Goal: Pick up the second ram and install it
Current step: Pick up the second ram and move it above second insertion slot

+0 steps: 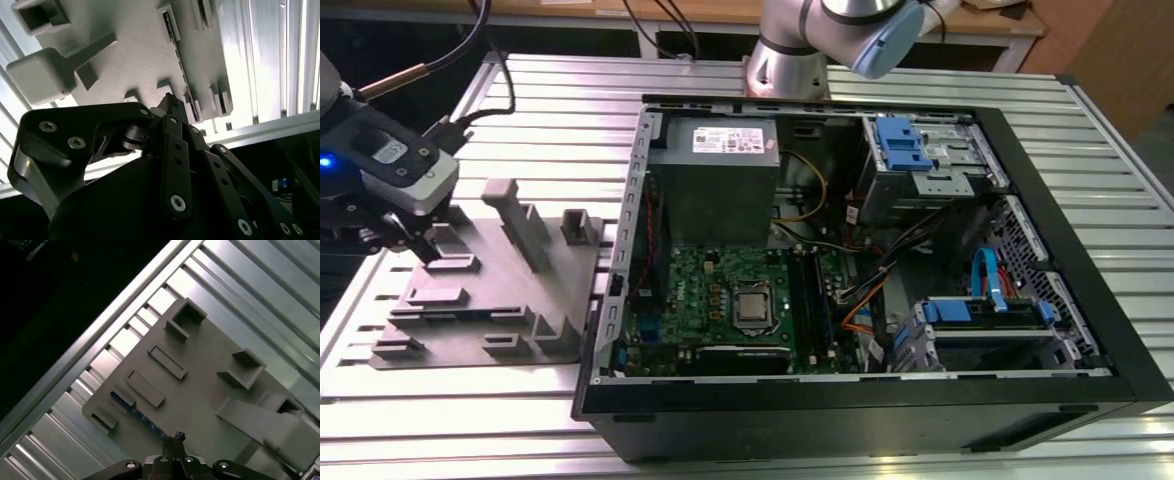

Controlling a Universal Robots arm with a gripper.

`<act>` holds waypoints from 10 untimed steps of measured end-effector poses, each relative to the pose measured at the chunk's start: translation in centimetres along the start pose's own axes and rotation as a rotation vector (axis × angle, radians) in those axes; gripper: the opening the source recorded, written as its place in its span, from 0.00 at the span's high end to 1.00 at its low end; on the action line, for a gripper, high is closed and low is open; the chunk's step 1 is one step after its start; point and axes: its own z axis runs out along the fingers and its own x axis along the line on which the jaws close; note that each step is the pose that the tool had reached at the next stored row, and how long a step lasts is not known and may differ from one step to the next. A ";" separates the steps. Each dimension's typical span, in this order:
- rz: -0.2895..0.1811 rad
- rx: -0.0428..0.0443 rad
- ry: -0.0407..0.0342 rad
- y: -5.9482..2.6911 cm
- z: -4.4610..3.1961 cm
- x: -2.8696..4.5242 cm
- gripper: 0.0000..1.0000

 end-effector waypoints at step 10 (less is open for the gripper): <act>-0.183 -0.0048 0.0082 -0.01 0.19 0.01 0.93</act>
